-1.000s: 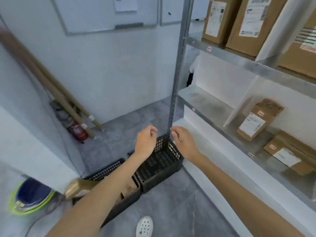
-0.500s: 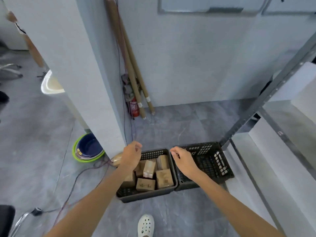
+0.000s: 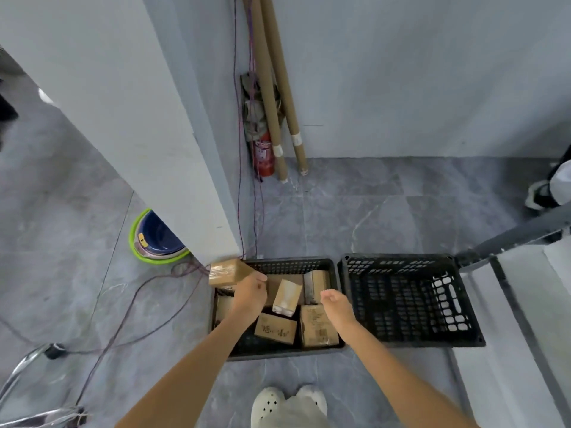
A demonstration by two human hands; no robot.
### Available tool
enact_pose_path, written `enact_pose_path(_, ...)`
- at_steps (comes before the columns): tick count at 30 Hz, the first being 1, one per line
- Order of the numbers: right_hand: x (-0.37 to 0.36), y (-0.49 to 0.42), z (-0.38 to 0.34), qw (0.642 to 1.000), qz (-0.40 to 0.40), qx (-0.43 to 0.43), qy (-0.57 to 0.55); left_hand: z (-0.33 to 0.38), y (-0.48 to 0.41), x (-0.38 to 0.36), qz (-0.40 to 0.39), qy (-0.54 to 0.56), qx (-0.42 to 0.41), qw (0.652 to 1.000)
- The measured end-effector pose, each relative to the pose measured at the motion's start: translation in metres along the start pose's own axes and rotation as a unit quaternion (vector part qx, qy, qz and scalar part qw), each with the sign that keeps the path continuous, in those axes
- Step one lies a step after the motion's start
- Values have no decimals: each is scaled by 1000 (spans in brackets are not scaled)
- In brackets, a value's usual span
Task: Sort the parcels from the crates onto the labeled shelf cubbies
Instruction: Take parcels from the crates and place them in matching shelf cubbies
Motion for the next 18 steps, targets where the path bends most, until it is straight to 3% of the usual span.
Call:
enact_pose_path(6,-81,-188,98,995,-45,-69,-59,-125,-141,-88,-59,-70,59,994)
enact_pose_path(10,-129,-272,146,990,-75,-89,-85,-202,-215,-149,-100,-29,119,987)
enact_pose_path(14,-163,-317,182,983,-124,-80,-112,-241,-251,-189,-131,-5,117,984)
enact_pose_path(18,-156,-305,176,989,-92,-36,-107,-230,-239,-181,-117,4,108,987)
Point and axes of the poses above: each hand's wrist, its own y-axis away from the middle knuckle, its own x-axis out of the back of the hand, z = x × y, the point moved 2 cm from there along -y, towards the middle knuckle, and after that the axes turned 6 degrees about -z, right-handed, at the moved point
